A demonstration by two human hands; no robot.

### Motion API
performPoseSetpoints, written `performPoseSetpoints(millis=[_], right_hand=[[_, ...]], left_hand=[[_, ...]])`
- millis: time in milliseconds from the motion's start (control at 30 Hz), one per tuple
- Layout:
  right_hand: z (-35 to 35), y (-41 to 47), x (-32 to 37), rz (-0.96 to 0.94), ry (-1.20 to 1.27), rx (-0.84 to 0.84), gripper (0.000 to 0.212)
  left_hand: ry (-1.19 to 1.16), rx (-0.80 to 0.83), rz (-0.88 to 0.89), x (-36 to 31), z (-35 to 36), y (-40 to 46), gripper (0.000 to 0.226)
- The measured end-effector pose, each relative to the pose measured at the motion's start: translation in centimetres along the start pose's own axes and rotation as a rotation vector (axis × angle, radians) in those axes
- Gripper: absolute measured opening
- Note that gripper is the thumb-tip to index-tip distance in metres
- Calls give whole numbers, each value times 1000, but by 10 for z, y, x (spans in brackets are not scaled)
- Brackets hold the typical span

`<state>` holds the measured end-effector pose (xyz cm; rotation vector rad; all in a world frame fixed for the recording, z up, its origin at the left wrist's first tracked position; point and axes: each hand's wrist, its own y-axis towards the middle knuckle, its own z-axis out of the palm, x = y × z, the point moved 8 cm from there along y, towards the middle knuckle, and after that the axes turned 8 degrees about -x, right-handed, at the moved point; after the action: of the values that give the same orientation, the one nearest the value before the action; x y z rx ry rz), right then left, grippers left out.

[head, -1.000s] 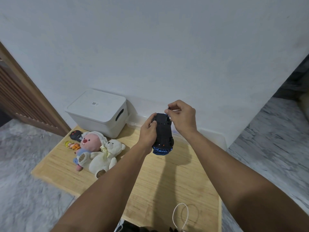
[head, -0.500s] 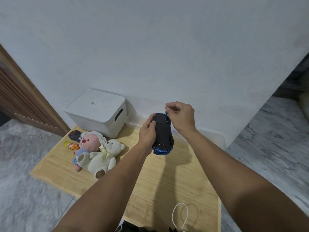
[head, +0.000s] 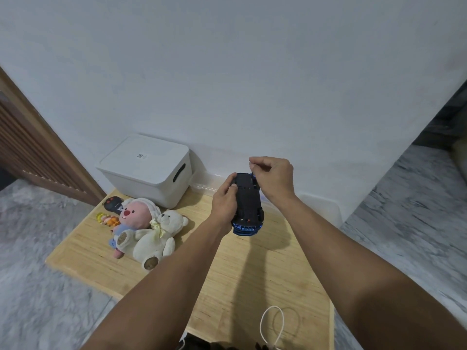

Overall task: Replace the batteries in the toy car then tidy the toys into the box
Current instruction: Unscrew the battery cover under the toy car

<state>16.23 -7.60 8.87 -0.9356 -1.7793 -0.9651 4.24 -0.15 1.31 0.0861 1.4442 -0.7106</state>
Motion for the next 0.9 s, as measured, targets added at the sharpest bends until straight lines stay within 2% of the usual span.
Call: performPoseSetpoints(millis=[467,633,733,900], right_hand=[[2,0,-2,-3,-42,-38,9],[0,-3,3,-28,-45,-32,18],[-1,-2,3,-15,-49,-37,15],[6,-1,4,-28,-90,42,21]], left_hand=[[-8,0,-4,0,1,-1,33],[5,0,-9,1,1,-3,35],[1,-13,-17,0,0,-3,36],[-3,-14,-25,2,-1,-3,36]])
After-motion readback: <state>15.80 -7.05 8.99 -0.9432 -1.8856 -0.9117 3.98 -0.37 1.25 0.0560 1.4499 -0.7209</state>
